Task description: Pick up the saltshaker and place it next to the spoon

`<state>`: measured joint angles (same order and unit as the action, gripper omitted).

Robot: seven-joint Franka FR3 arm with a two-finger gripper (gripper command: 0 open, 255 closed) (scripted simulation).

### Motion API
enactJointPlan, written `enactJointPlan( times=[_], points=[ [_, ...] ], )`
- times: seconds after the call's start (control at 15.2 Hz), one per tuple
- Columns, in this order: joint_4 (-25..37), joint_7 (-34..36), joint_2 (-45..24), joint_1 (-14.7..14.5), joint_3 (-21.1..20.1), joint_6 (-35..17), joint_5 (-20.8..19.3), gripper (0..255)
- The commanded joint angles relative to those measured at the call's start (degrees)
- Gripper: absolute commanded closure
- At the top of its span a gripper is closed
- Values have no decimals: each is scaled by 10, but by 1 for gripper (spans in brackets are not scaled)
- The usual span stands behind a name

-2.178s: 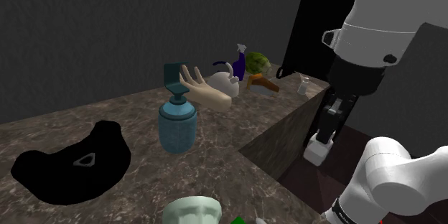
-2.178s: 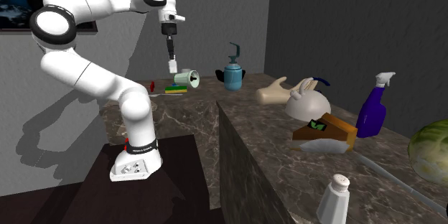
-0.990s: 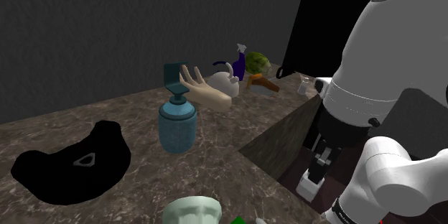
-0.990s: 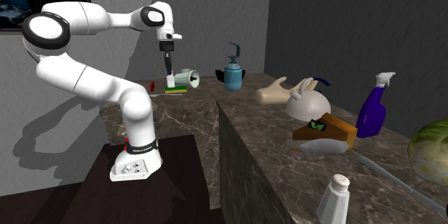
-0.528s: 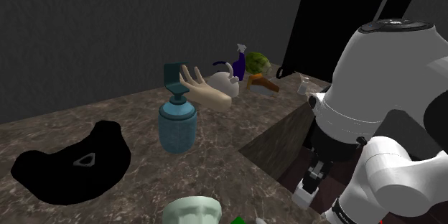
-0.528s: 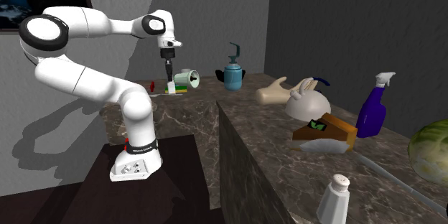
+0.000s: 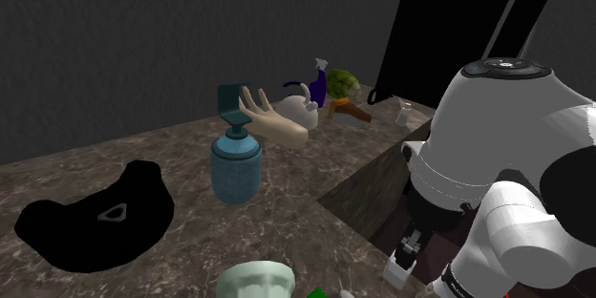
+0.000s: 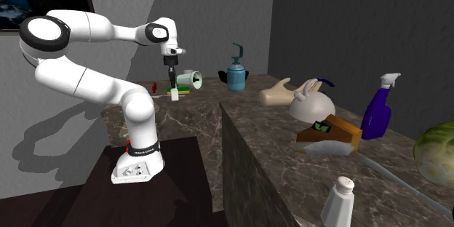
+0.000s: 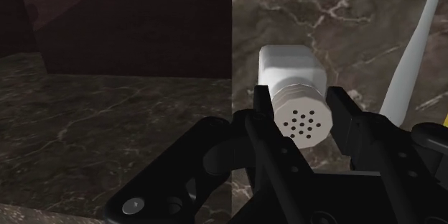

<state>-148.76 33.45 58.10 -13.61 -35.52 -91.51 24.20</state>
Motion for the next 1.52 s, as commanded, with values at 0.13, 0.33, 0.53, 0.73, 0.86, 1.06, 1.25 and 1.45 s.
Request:
enactJointPlan(
  times=[0.13, 0.33, 0.53, 0.73, 0.86, 1.06, 1.25, 1.45],
  points=[
    [-1, 0, 0, 0, -1, -1, 1, 255],
    [-1, 0, 0, 0, -1, -1, 1, 0],
    [-1, 0, 0, 0, -1, -1, 1, 0],
    [19, 2, -3, 3, 6, 15, -6, 0],
    [60, 4, -13, 11, 19, 46, -20, 0],
    [77, 6, -17, 14, 23, 58, -25, 0],
    [77, 6, -17, 14, 23, 58, -25, 0],
    [77, 6, -17, 14, 23, 58, -25, 0]
  ],
)
